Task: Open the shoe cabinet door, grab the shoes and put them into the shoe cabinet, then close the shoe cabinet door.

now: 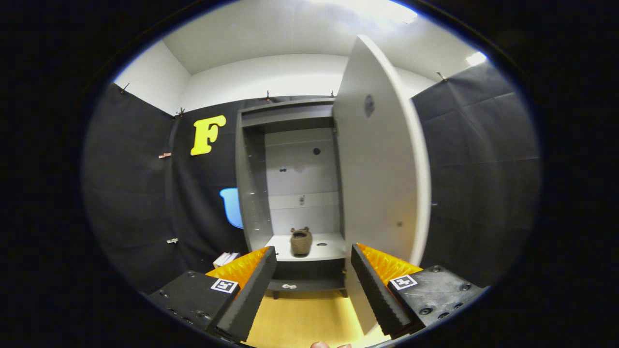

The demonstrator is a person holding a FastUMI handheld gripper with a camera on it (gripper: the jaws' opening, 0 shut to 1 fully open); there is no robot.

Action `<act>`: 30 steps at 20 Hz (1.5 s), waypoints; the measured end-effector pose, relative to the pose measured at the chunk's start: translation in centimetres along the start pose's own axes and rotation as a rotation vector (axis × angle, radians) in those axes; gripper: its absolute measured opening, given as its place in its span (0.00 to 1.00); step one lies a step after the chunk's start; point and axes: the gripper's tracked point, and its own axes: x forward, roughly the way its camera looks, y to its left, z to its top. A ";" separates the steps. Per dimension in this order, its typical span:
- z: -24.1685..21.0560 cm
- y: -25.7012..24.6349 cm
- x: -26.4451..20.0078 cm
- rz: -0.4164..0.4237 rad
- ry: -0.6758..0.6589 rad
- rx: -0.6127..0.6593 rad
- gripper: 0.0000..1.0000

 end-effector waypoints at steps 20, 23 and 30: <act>-1.7 -18.5 4.8 -0.290 0.100 -0.009 0.98; -1.8 -17.6 4.6 -0.291 0.109 0.002 0.98; -2.3 -13.0 3.8 -0.243 0.120 0.005 0.98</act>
